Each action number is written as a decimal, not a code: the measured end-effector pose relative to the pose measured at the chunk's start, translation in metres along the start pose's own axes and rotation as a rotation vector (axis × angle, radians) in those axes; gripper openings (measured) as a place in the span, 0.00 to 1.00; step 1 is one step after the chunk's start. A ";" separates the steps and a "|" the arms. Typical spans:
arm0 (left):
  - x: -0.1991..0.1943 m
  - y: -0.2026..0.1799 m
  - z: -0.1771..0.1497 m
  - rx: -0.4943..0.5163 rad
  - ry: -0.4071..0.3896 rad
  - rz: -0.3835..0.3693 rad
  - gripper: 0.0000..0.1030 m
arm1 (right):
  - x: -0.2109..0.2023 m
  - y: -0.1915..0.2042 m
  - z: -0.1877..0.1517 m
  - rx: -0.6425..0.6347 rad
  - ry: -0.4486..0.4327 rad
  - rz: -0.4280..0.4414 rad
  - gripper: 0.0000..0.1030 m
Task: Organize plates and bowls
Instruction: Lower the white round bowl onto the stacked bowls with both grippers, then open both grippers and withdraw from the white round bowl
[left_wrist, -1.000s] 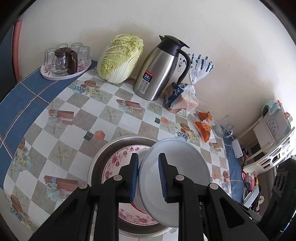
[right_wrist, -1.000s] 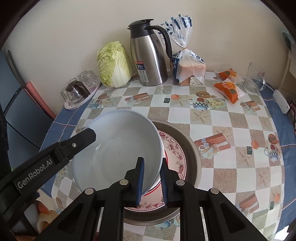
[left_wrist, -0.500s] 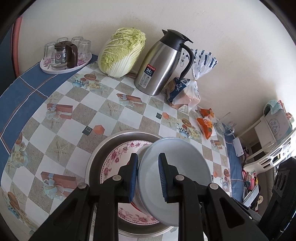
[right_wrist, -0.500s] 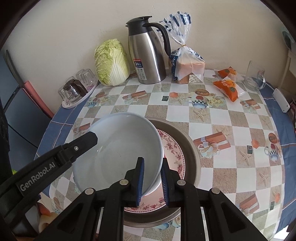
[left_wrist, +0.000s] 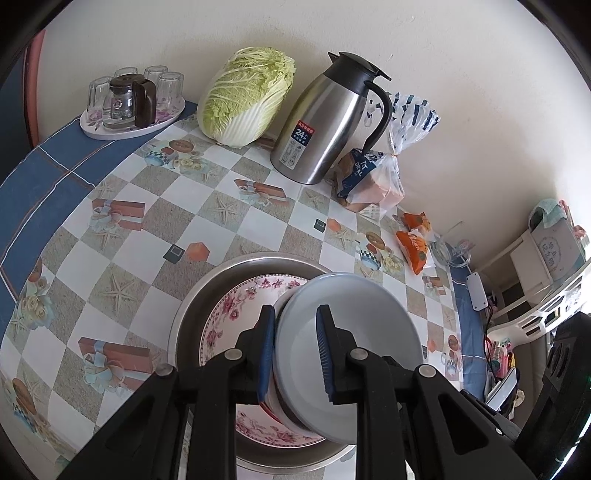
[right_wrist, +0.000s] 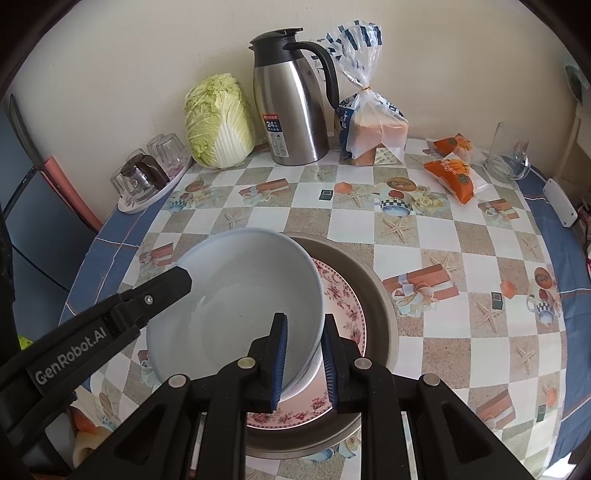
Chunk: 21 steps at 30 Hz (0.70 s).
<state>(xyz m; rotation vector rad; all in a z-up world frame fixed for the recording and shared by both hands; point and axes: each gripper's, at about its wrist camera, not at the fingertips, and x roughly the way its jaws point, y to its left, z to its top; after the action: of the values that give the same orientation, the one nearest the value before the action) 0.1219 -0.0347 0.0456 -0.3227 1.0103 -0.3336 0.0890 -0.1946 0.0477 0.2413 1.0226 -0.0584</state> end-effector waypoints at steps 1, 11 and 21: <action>-0.001 0.000 0.000 0.003 -0.002 0.002 0.21 | 0.000 -0.001 0.000 0.001 -0.001 0.002 0.22; -0.010 -0.002 0.003 0.020 -0.029 0.023 0.56 | -0.004 -0.003 0.002 0.003 -0.012 0.024 0.48; -0.018 0.005 0.006 0.019 -0.059 0.107 0.81 | -0.004 0.001 0.003 -0.032 -0.021 0.005 0.87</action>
<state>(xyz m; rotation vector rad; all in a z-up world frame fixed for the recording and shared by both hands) 0.1190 -0.0219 0.0598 -0.2589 0.9620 -0.2356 0.0893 -0.1945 0.0533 0.2136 1.0008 -0.0402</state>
